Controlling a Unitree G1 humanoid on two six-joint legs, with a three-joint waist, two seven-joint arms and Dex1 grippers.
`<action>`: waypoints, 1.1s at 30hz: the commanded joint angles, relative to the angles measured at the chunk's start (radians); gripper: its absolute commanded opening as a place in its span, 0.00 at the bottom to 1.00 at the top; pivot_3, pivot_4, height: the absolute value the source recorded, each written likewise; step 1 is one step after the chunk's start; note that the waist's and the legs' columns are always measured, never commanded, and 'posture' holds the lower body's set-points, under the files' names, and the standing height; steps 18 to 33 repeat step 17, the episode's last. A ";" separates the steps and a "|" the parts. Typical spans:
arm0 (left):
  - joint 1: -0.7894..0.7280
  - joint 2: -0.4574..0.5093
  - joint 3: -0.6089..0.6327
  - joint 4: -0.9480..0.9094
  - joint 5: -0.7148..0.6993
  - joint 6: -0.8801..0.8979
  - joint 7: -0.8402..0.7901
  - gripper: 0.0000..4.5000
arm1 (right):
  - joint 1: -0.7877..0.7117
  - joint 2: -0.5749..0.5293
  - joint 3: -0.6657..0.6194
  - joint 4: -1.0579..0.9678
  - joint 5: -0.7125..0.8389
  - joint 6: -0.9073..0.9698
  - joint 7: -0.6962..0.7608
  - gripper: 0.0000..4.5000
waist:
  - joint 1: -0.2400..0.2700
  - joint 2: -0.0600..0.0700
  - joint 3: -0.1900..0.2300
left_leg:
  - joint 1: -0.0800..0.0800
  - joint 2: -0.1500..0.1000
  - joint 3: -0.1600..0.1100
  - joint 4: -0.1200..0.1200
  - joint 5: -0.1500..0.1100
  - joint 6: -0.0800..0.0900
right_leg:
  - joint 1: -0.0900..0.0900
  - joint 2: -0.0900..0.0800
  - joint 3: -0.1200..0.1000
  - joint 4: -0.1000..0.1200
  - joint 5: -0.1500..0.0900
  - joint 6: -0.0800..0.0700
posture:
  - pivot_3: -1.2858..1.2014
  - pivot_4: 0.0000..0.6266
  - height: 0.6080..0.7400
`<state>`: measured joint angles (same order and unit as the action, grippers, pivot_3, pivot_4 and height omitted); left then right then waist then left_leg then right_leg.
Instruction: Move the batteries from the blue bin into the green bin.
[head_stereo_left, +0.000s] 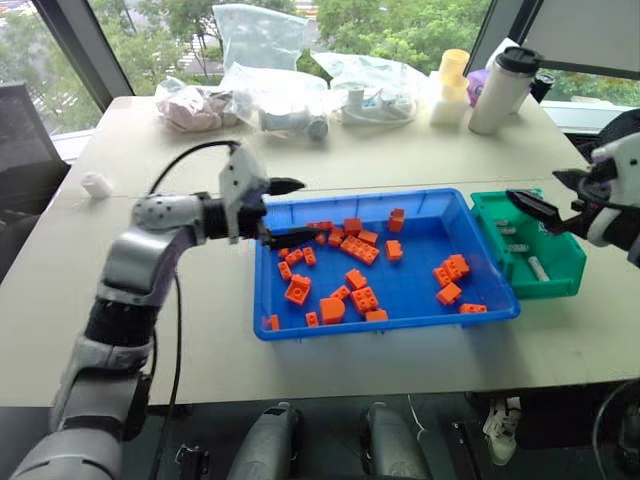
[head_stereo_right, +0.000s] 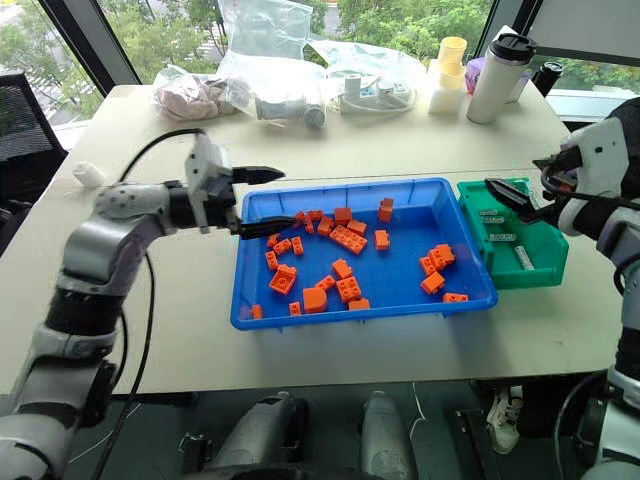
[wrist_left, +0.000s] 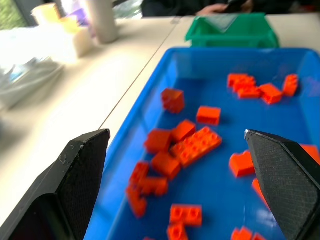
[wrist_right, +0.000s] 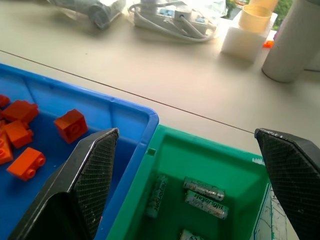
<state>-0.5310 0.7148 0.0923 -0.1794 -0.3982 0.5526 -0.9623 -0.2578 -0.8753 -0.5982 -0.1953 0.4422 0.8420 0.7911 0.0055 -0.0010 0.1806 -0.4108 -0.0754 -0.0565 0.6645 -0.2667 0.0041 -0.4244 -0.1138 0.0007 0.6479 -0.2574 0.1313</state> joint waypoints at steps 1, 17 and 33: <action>0.052 0.038 0.116 -0.135 -0.054 0.085 0.074 1.00 | 0.047 0.009 -0.125 -0.105 0.103 0.019 0.019 0.99 | 0.004 0.000 0.000 | 0.000 0.000 0.000 0.000 -0.001 0.001 | 0.001 0.000 0.000 0.000 0.000 0.000 | 0.52 0.24 1.00; 0.387 -0.192 0.309 -0.311 -0.017 0.109 0.530 1.00 | 0.153 0.297 -0.170 -0.183 0.272 -0.151 -0.157 0.99 | 0.010 0.000 -0.001 | 0.003 -0.001 -0.002 0.001 -0.002 0.003 | 0.005 -0.001 0.000 -0.001 0.001 -0.001 | 0.52 0.24 1.00; 0.387 -0.192 0.309 -0.311 -0.017 0.109 0.530 1.00 | 0.153 0.297 -0.170 -0.183 0.272 -0.151 -0.157 0.99 | 0.010 0.000 -0.001 | 0.003 -0.001 -0.002 0.001 -0.002 0.003 | 0.005 -0.001 0.000 -0.001 0.001 -0.001 | 0.52 0.24 1.00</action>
